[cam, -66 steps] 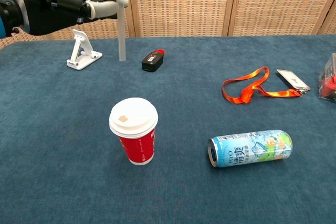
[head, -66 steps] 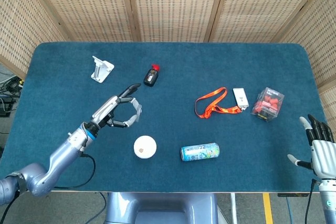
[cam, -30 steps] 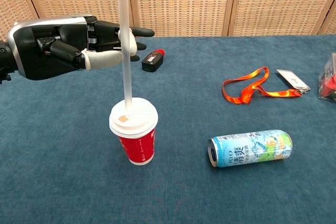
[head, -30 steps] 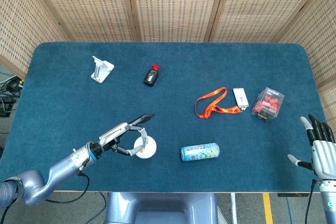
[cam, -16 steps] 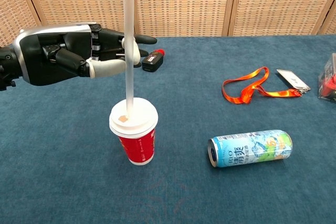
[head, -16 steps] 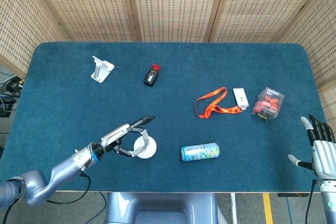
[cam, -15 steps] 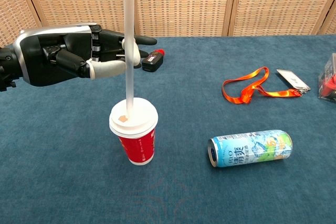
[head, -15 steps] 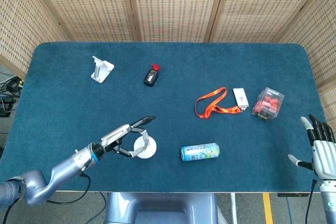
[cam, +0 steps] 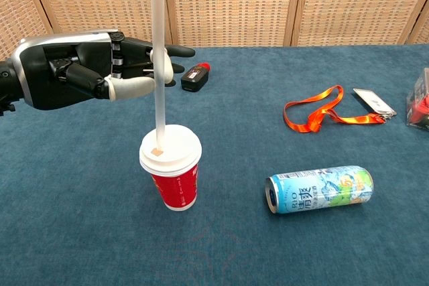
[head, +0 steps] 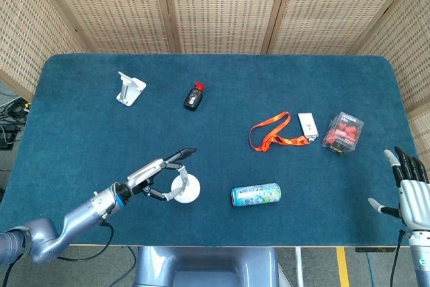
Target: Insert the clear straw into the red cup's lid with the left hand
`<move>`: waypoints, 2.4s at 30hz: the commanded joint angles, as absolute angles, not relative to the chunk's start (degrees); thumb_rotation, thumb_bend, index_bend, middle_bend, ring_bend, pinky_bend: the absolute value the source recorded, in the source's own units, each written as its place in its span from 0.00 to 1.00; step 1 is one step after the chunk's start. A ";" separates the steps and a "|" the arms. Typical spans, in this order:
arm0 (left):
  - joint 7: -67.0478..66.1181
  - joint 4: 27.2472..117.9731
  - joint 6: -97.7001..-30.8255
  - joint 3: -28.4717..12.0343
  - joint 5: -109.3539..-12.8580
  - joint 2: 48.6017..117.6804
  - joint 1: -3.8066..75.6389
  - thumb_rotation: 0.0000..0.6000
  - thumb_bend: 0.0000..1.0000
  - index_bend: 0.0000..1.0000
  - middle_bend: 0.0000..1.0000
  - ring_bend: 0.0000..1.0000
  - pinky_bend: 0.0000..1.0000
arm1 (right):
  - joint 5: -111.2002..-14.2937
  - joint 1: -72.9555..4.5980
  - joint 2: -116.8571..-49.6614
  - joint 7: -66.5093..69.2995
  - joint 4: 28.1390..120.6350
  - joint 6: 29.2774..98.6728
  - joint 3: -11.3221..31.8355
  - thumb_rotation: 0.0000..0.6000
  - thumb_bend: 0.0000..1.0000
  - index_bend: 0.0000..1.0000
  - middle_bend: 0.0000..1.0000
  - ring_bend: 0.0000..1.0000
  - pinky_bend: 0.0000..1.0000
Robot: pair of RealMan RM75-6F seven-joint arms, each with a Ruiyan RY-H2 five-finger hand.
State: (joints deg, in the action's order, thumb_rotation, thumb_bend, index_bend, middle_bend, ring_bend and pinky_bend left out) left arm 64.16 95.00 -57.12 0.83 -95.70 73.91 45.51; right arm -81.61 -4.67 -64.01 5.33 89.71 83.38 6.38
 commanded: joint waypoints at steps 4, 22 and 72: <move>63.85 94.69 -57.13 1.23 -95.66 74.11 45.69 1.00 0.45 0.60 0.00 0.00 0.00 | -81.68 -4.67 -64.00 5.32 89.74 83.39 6.35 1.00 0.07 0.04 0.00 0.00 0.00; 63.30 92.13 -56.05 2.09 -94.32 76.29 46.23 1.00 0.45 0.60 0.00 0.00 0.00 | -81.71 -4.66 -64.00 5.39 89.71 83.38 6.32 1.00 0.07 0.04 0.00 0.00 0.00; 64.82 91.30 -59.01 3.26 -95.44 77.57 45.83 1.00 0.45 0.61 0.00 0.00 0.00 | -81.93 -4.55 -63.79 5.56 90.02 83.66 6.29 1.00 0.07 0.04 0.00 0.00 0.00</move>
